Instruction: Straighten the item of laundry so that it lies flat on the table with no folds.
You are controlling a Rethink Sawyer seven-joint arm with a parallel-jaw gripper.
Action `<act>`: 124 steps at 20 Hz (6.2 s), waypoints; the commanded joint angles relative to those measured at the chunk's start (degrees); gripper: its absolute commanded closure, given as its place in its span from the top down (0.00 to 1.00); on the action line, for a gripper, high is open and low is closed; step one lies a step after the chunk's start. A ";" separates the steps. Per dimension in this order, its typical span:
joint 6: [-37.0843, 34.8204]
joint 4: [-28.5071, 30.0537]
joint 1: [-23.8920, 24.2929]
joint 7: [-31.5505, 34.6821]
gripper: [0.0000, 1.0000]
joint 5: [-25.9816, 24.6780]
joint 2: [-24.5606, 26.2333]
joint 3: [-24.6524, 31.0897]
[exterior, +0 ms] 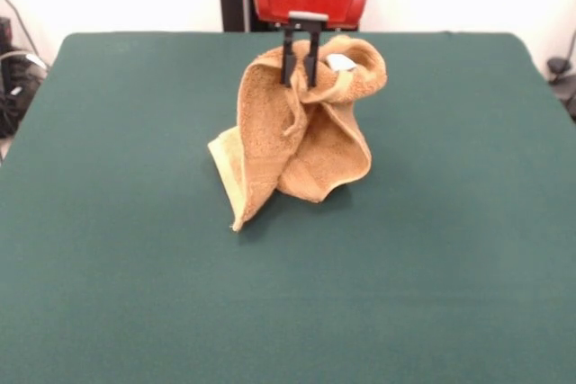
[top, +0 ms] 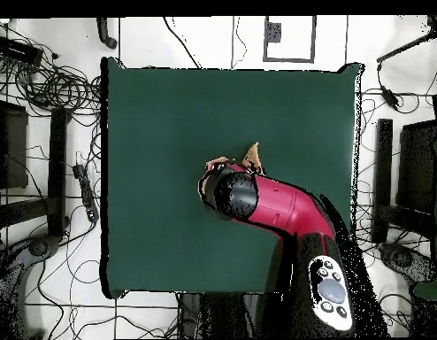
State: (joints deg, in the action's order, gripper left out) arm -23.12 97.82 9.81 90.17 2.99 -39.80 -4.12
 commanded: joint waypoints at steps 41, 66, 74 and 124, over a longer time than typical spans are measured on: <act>-4.94 6.87 5.75 1.10 0.00 -7.96 -1.25 6.75; 0.23 8.63 10.61 1.77 0.00 -11.01 0.07 11.67; 0.15 9.16 11.03 2.57 0.00 -10.58 0.05 11.99; -0.09 2.22 4.03 7.94 1.00 -9.11 3.59 7.35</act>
State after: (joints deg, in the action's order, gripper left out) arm -24.07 102.19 16.69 90.17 -5.12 -41.20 1.19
